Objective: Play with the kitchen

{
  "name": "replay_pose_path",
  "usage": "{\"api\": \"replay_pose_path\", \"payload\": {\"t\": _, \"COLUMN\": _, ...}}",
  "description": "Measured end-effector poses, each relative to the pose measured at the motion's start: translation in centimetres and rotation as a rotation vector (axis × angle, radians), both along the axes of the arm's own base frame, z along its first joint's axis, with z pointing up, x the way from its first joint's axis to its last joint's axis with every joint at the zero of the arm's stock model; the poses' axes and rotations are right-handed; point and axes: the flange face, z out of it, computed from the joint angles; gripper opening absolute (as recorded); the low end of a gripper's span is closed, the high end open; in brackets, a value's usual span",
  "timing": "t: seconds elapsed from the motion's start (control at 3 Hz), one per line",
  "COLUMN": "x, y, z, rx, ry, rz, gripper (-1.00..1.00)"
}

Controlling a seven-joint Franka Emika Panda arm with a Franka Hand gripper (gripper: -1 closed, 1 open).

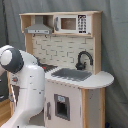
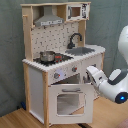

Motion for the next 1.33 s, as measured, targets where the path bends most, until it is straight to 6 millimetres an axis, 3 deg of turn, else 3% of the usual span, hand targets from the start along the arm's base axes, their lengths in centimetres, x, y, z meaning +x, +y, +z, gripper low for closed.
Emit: {"api": "replay_pose_path", "payload": {"t": 1.33, "x": -4.4, "y": -1.6, "z": 2.1, "rx": -0.182, "ry": 0.115, "rz": 0.066, "gripper": 1.00}}
